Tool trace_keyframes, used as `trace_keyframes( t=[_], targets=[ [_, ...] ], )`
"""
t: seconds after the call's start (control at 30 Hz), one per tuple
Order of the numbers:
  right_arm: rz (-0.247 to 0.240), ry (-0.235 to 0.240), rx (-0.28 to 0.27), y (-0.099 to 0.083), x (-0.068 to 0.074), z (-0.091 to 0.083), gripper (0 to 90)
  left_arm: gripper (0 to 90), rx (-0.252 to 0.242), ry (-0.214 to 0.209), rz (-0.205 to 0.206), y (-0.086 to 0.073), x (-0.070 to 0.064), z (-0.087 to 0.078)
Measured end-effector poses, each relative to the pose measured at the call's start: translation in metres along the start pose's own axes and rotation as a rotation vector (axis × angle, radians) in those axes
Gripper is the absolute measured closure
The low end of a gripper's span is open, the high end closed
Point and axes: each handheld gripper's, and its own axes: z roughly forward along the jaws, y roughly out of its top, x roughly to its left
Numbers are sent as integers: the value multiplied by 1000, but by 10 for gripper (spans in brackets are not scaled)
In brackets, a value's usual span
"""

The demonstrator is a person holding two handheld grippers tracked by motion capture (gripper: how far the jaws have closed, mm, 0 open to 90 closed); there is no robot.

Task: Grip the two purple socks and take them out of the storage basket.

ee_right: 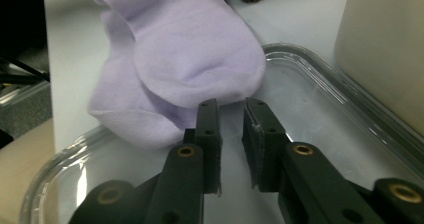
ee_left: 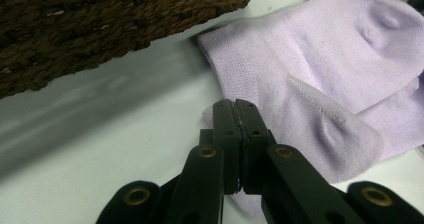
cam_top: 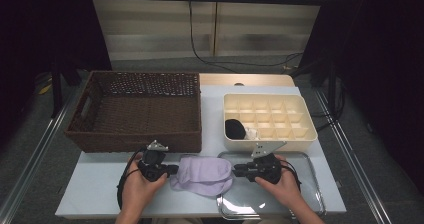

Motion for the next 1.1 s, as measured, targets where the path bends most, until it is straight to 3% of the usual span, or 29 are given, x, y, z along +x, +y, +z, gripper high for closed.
trace_keyframes(
  t=[0.2,0.4,0.43,0.5,0.63,0.83,0.9,1.0,1.03,1.1],
  targets=[
    [17,34,-35,1,9,-3,691,890,-4,-6,0,0,-2,-1],
    [-17,42,39,-4,16,14,610,889,-6,-4,5,0,-2,-2],
    [-59,9,45,-5,18,16,686,889,-5,-3,5,0,-2,-2],
    [-63,32,58,-4,17,15,833,889,1,-4,7,0,-2,-2],
    [-67,25,64,-3,16,14,889,889,-10,-2,6,0,-2,-3],
    [-49,-20,36,4,-5,8,889,889,-18,-17,9,1,-3,-2],
    [-72,-39,35,8,-13,9,885,892,-14,-21,8,1,-2,0],
    [-86,-55,33,10,-17,9,880,893,-15,-28,3,0,-1,-2],
    [-83,-42,22,11,-19,9,860,893,-15,-30,1,0,-1,-2],
    [-79,-61,5,11,-21,7,817,894,-12,-34,2,1,0,-3]
  ],
)
